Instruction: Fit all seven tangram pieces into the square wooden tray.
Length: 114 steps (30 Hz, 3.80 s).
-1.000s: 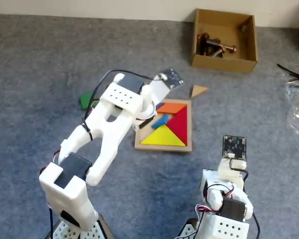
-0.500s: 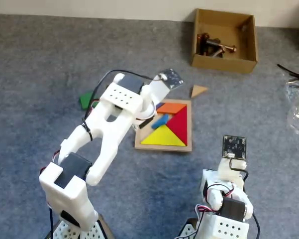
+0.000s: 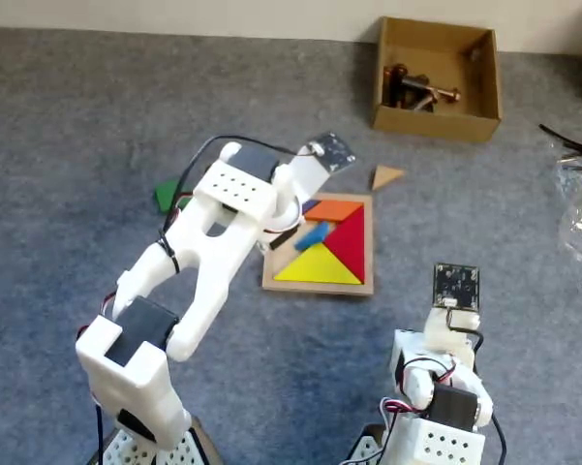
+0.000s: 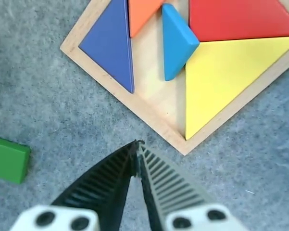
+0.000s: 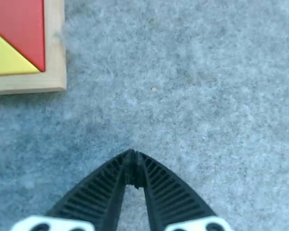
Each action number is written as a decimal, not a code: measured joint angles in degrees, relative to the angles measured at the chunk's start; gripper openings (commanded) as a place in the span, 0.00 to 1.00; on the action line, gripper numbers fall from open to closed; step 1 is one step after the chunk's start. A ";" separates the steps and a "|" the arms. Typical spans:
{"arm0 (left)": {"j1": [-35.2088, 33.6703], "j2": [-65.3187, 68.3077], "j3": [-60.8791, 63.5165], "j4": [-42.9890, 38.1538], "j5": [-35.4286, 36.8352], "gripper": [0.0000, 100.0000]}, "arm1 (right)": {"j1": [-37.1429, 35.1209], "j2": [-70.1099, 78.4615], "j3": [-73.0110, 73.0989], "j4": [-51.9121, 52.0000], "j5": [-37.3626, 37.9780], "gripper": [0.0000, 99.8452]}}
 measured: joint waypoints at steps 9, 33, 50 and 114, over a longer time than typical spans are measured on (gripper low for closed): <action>0.00 0.00 0.00 0.00 0.00 0.00 | 0.00 0.00 0.00 0.00 0.00 0.01; -2.37 0.00 0.00 0.00 3.78 0.00 | 0.00 0.00 0.00 0.00 0.00 0.01; -2.20 0.00 0.00 0.00 3.69 0.00 | 0.00 0.00 0.00 0.00 0.00 0.01; -2.20 0.00 0.00 -0.70 3.69 0.00 | 0.00 0.00 0.00 0.00 0.00 0.01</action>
